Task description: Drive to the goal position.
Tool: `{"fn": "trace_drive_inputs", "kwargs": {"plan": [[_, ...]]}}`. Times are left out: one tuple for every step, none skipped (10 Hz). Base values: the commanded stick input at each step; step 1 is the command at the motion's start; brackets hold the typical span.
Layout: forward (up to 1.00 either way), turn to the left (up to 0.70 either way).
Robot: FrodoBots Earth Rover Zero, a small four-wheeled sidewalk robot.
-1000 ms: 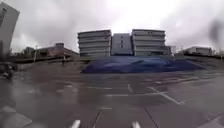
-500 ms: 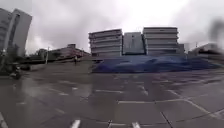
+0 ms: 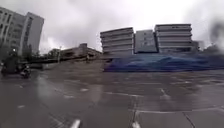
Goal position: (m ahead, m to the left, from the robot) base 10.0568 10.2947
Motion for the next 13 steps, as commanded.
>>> {"fn": "trace_drive_inputs", "kwargs": {"plan": [[1.00,0.00],[1.00,0.01],[1.00,0.10],[1.00,0.33],[1.00,0.40],[1.00,0.40],[1.00,0.40],[1.00,0.40],[1.00,0.40],[1.00,0.32],[1.00,0.21],[1.00,0.03],[1.00,0.02]]}}
